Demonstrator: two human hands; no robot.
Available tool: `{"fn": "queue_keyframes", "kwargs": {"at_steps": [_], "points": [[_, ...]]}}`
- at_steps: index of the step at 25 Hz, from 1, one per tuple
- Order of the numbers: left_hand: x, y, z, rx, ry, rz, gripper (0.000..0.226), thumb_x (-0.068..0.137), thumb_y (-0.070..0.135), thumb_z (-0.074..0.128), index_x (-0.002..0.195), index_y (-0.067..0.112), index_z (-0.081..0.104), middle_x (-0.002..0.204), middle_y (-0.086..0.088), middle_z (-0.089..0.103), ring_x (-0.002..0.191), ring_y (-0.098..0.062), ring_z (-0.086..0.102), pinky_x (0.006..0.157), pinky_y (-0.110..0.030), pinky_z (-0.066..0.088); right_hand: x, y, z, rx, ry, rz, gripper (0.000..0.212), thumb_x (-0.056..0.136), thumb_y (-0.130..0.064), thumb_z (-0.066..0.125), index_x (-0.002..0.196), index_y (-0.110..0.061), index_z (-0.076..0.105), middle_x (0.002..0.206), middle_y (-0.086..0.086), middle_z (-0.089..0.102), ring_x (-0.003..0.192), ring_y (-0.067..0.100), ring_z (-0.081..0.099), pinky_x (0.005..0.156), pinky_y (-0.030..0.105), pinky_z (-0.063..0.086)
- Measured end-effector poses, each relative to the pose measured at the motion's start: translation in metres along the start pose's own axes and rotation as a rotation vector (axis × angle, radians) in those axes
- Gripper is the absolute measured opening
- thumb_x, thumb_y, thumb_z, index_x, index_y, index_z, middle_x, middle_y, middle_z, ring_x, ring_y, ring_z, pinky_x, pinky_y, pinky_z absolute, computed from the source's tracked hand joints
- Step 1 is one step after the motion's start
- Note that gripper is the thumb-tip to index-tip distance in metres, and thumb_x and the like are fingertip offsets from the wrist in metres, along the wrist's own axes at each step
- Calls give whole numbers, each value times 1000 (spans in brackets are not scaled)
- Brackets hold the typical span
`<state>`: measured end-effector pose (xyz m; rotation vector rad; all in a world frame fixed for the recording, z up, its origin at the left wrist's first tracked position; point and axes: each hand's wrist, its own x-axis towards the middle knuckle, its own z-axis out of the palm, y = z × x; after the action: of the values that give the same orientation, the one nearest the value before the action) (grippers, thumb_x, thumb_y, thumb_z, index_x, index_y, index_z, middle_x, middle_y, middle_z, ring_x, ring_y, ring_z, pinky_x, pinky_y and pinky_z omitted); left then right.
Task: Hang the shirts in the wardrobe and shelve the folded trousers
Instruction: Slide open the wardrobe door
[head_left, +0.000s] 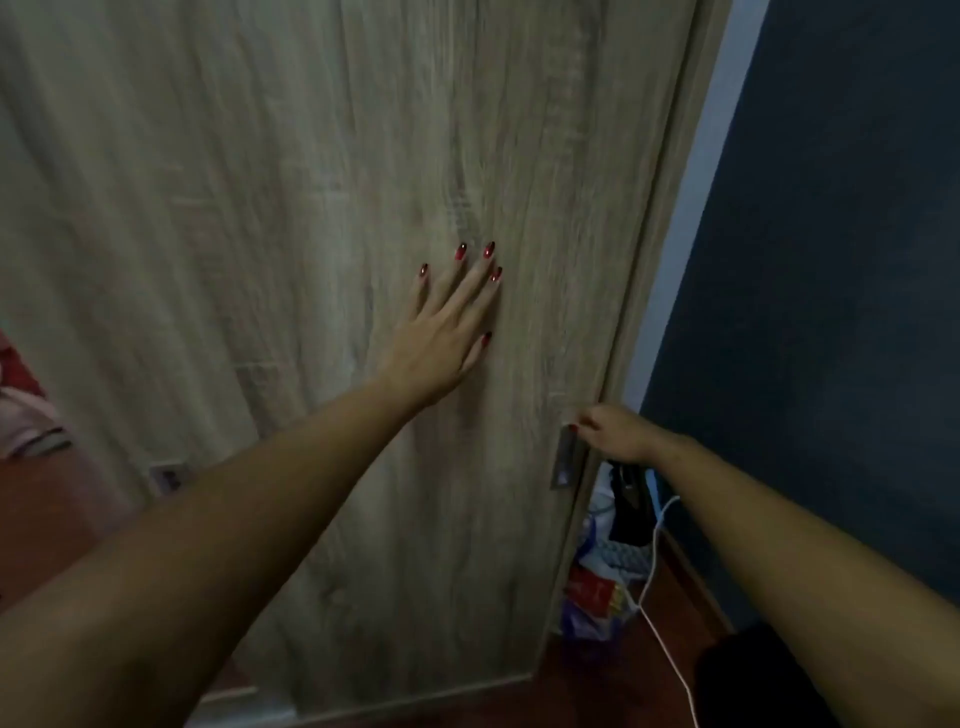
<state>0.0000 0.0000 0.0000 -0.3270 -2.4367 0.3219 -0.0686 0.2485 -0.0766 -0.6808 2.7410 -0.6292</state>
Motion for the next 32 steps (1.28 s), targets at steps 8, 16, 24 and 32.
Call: {"fn": "queue_keyframes", "kwargs": {"at_steps": [8, 16, 24, 32], "points": [[4, 1, 42, 108, 56, -62, 57, 102, 40, 23, 152, 19, 7, 160, -10, 6, 147, -32, 2, 116, -61, 7, 41, 42, 52, 145, -41, 113, 25, 93, -6, 45, 115, 5, 52, 113, 18, 59, 104, 25, 56, 81, 22, 38], [-37, -27, 51, 174, 57, -261, 59, 102, 43, 25, 151, 16, 8, 159, -14, 9, 146, -37, 7, 114, -64, 9, 71, 15, 83, 171, -127, -88, 20, 86, 0, 53, 105, 0, 56, 93, 3, 56, 94, 18, 55, 91, 30, 43], [-123, -117, 34, 158, -4, -516, 64, 100, 43, 29, 151, 14, 1, 159, -18, 2, 146, -38, 0, 114, -63, 9, 83, -92, 131, 166, -307, -460, 47, 90, 0, 46, 136, 4, 39, 134, 7, 50, 127, 21, 48, 103, 16, 36], [-195, -148, 32, -162, -40, -921, 107, 83, 70, 43, 147, 15, -23, 154, -7, -33, 144, -23, -25, 118, -56, 5, 114, -224, 48, -390, 359, -1274, 54, 76, 3, 55, 129, 0, 52, 139, 17, 49, 131, 25, 42, 112, 34, 32]]}}
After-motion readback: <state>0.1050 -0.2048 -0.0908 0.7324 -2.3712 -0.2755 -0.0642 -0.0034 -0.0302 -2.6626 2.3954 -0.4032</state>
